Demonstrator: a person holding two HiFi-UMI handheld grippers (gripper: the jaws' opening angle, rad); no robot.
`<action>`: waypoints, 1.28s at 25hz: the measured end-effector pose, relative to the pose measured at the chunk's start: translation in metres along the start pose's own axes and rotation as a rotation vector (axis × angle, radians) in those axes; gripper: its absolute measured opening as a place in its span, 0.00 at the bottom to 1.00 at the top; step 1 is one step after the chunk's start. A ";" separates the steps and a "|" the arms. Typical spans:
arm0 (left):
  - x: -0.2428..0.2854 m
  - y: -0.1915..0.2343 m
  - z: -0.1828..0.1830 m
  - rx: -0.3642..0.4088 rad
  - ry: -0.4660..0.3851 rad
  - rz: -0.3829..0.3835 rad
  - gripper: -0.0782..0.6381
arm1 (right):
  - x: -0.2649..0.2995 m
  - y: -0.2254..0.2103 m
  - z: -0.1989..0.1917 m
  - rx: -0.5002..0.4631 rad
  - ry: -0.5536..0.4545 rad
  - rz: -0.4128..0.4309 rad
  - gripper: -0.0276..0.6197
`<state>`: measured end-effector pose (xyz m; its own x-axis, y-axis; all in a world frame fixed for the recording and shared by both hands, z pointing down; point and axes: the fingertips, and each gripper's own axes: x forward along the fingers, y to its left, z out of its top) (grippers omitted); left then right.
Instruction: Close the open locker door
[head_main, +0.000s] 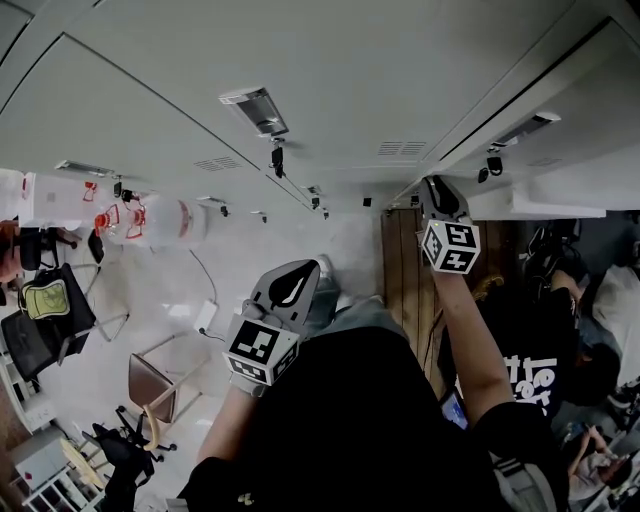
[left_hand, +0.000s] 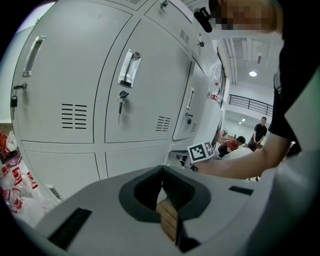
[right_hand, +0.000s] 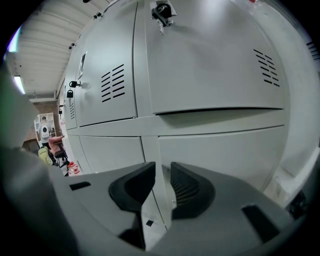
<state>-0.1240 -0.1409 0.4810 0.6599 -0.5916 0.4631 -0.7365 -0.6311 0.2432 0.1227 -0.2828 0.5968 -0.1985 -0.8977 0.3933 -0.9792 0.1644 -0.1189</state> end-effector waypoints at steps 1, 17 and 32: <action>0.000 0.001 -0.001 0.000 0.001 0.002 0.14 | 0.002 0.000 0.001 -0.001 -0.001 0.002 0.20; -0.022 0.000 -0.010 -0.029 -0.028 0.067 0.14 | -0.007 0.016 0.005 -0.055 -0.002 0.084 0.20; -0.076 -0.032 -0.011 -0.070 -0.135 0.179 0.14 | -0.135 0.127 0.034 -0.112 -0.013 0.410 0.20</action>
<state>-0.1522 -0.0699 0.4470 0.5281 -0.7558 0.3871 -0.8491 -0.4764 0.2282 0.0265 -0.1549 0.4978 -0.5728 -0.7538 0.3221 -0.8179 0.5517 -0.1634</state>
